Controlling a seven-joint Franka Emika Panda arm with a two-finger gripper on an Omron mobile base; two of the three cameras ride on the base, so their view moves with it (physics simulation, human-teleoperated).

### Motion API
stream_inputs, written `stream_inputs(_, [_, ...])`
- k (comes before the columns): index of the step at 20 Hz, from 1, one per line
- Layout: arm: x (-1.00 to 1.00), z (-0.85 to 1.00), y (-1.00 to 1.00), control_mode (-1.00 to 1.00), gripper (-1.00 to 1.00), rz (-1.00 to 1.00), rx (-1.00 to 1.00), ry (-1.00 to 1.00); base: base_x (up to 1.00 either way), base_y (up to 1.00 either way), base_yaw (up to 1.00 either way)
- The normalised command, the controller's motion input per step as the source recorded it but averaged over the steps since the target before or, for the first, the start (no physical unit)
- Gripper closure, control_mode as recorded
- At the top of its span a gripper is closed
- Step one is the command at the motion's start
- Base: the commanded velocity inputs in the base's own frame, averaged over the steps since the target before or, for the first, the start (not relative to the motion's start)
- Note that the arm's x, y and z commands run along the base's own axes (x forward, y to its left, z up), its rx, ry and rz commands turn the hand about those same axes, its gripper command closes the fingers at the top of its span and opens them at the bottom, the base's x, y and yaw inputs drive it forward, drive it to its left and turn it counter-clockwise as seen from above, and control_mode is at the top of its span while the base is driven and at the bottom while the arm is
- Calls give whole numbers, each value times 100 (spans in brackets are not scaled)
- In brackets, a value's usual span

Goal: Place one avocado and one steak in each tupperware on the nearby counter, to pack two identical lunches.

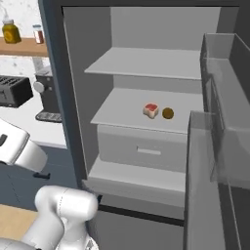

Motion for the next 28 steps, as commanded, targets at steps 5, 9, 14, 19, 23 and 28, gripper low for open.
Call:
stream_inputs(5, [0, 0, 0, 100, -100, 0, 0, 0, 52, 0, 0])
stream_inputs(9, [0, 0, 0, 100, -100, 0, 0, 0, -15, -19, 1])
stream_inputs(14, [-7, -15, -91, -100, -100, 1, 6, -5, 0, 0, 0])
stream_inputs(19, [12, -27, -91, -100, -100, 6, 0, -13, 0, 0, 0])
stream_inputs(23, [42, -17, -41, -100, -100, -7, -9, -9, 0, 0, 0])
stream_inputs(28, [99, -21, 3, -100, -100, -22, -9, -1, 0, 0, 0])
